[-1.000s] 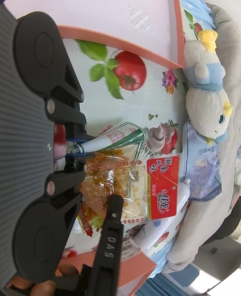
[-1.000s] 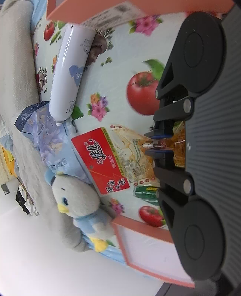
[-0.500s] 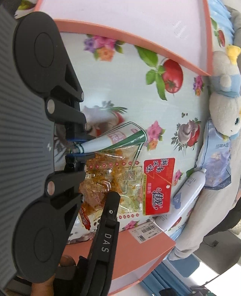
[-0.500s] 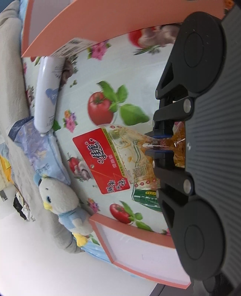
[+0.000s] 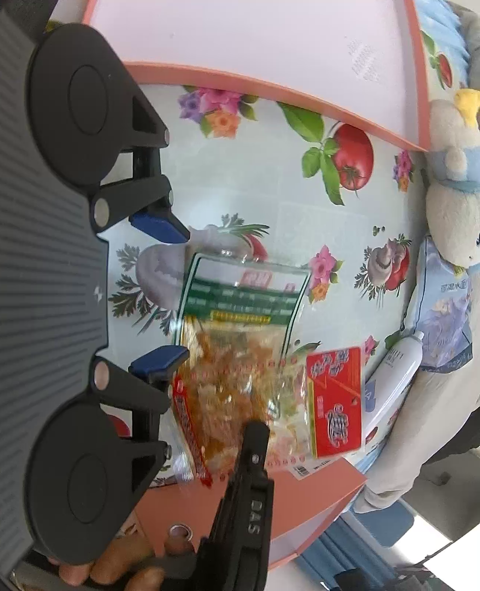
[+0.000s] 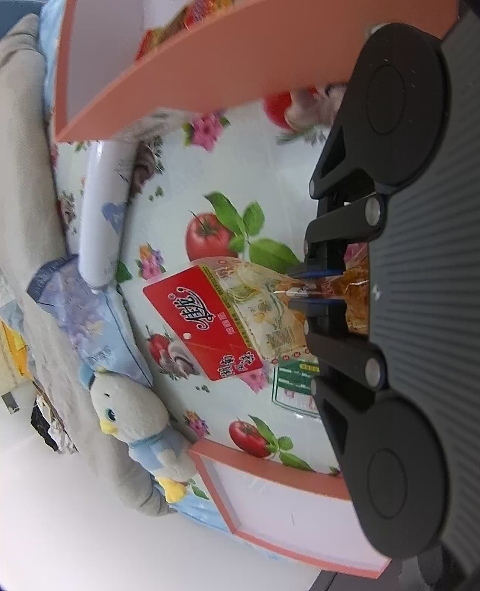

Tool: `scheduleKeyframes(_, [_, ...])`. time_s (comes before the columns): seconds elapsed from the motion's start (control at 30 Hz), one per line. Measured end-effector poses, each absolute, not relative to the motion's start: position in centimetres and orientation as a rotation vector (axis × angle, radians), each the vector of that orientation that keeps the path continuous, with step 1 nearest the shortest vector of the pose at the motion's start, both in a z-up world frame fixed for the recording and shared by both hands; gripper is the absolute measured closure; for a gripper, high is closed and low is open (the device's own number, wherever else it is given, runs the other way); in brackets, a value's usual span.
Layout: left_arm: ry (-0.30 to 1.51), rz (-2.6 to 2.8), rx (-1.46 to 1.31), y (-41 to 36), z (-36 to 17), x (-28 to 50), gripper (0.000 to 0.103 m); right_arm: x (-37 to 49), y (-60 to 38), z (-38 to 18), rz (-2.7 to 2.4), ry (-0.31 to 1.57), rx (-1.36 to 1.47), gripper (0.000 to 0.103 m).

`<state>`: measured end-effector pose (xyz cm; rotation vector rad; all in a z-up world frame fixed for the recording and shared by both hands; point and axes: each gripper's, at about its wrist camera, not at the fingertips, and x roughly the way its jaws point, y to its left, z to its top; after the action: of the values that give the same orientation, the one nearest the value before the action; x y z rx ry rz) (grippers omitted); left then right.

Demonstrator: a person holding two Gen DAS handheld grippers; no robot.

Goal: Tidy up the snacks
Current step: 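Lift the green strip packet with the left tool while the right tool lifts the red-labelled packet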

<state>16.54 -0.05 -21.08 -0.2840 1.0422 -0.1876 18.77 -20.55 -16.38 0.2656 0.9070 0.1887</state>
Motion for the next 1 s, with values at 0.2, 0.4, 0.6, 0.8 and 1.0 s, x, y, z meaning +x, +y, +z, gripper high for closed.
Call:
scheduleKeyframes(0.2, [1.067, -0.189, -0.278, -0.1, -21.6, 17.8, 0.035, 17.9, -20.7, -17.5, 0.167, 0.925, 0.175, 0.088])
scheduleKeyframes(0.4, [1.07, -0.18, -0.324, -0.1, -22.5, 19.3, 0.036, 17.5, -21.4, -18.7, 0.157, 0.934, 0.198, 0.088])
scheduleKeyframes(0.6, [1.06, -0.168, -0.315, -1.3, -22.6, 20.2, 0.042, 17.4, -21.5, -19.1, 0.163, 0.931, 0.193, 0.086])
scheduleKeyframes(0.8, [1.05, -0.155, -0.271, -2.5, -22.9, 20.5, 0.083, 17.3, -21.8, -19.4, 0.174, 0.917, 0.22, 0.086])
scheduleKeyframes(1.0, [0.998, -0.153, -0.214, -3.6, -22.0, 20.1, 0.096, 17.1, -22.1, -19.4, 0.181, 0.91, 0.256, 0.086])
